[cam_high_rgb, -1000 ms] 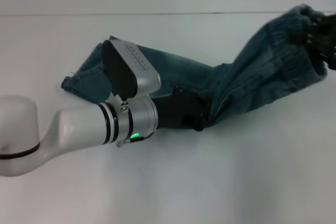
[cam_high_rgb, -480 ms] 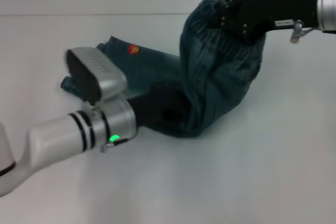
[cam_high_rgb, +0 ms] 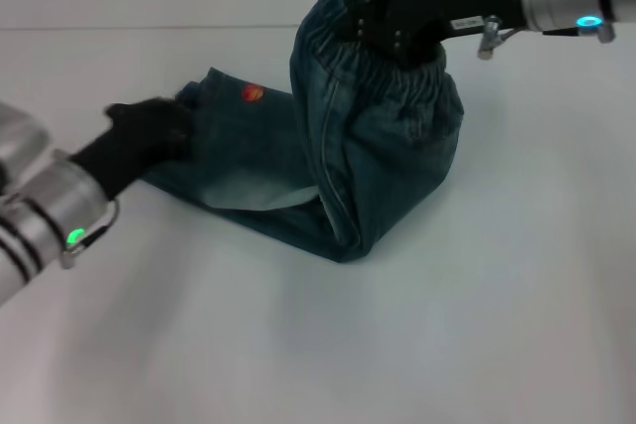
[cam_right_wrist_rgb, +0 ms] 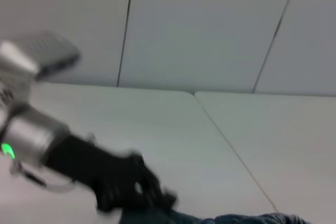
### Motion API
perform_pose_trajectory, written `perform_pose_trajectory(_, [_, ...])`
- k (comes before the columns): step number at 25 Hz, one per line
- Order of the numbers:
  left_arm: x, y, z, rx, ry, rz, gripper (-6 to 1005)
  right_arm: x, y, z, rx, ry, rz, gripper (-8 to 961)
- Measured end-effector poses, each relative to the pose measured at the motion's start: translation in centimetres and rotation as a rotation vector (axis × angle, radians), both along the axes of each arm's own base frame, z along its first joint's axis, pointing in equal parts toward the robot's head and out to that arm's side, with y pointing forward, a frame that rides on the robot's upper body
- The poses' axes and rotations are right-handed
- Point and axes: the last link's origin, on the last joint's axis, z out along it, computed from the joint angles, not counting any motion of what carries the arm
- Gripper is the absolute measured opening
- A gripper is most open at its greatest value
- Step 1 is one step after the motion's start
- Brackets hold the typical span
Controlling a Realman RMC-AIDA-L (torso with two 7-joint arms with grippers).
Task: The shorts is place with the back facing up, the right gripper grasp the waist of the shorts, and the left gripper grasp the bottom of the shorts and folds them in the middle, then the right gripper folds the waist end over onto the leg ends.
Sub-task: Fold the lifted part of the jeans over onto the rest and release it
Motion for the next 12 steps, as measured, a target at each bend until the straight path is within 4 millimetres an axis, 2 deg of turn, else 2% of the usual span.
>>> perform_pose_trajectory(6, [-3.4,-2.5,4.6,0.188,-0.073,0.041,1,-1.6,1.2,-2.7,-0.016,-0.070,0.026,74])
perform_pose_trajectory(9, [-4.5,-3.7,5.8,0.238,-0.091,0.056,1,-2.5,1.5,-4.3,-0.024,-0.107,0.055,74])
perform_pose_trajectory(12, [-5.1,-4.4,6.2,0.255,-0.099,0.069,0,-3.3,1.7,-5.7,-0.037,-0.132,0.081,75])
